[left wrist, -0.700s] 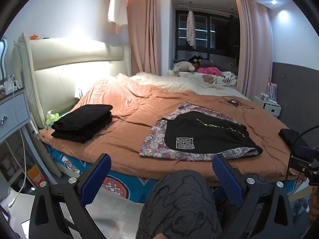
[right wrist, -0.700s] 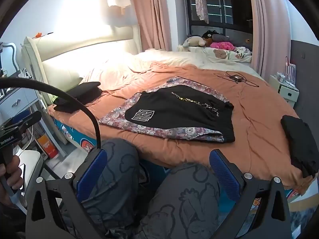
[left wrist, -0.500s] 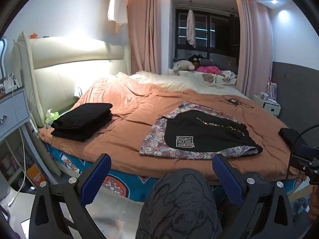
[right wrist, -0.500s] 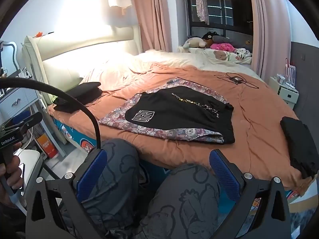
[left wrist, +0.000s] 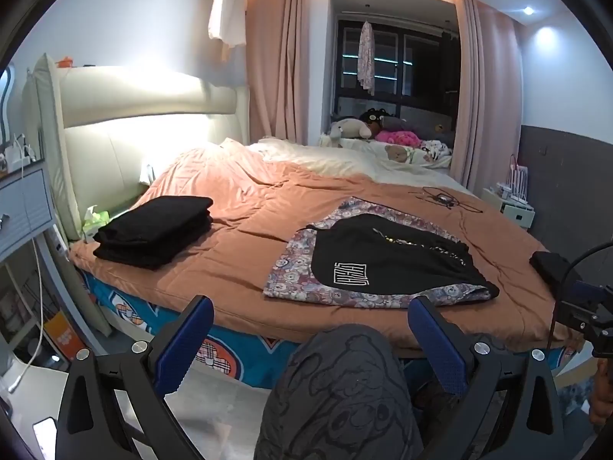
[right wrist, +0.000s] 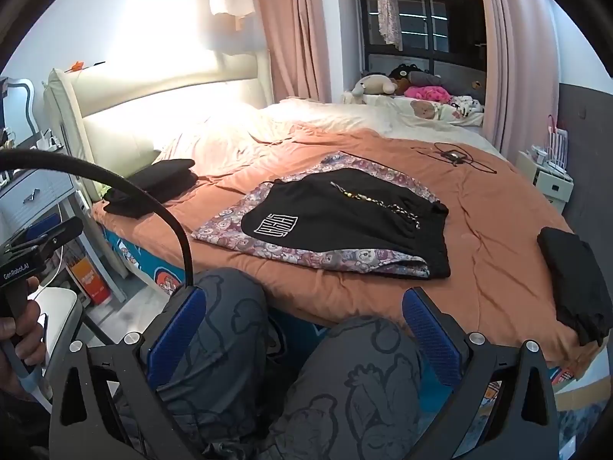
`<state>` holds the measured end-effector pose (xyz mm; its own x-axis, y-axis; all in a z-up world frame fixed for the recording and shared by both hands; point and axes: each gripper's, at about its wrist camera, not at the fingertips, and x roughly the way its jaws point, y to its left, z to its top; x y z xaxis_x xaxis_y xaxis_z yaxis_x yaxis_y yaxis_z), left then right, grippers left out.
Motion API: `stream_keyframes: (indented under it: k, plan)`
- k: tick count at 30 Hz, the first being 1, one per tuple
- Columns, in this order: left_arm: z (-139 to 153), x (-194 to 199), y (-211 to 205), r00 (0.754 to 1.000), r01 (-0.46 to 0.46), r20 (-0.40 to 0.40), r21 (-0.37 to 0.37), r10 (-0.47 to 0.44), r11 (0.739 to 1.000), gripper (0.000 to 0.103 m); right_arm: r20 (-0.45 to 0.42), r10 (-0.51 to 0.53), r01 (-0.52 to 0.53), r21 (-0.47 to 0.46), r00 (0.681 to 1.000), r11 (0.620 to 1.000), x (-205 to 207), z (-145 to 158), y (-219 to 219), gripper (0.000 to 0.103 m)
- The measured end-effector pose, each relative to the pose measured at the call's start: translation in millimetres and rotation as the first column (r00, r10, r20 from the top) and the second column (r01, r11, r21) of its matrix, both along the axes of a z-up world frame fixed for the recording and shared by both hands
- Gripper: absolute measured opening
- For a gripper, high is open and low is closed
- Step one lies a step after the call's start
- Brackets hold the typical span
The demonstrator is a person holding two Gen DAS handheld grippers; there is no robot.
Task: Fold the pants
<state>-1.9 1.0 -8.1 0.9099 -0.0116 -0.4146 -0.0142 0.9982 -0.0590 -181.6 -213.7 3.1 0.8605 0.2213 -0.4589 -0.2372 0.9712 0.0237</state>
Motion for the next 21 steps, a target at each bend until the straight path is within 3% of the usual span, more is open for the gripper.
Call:
stream_keyframes:
  k: [21]
  plan:
    - [4.3,-6.3,5.7,1.0,0.018,0.008,-0.015,-0.018,1.0,0.102,0.005,0.002,-0.002,-0.003,1.0,1.0,-1.8,3.4,4.1,0.103]
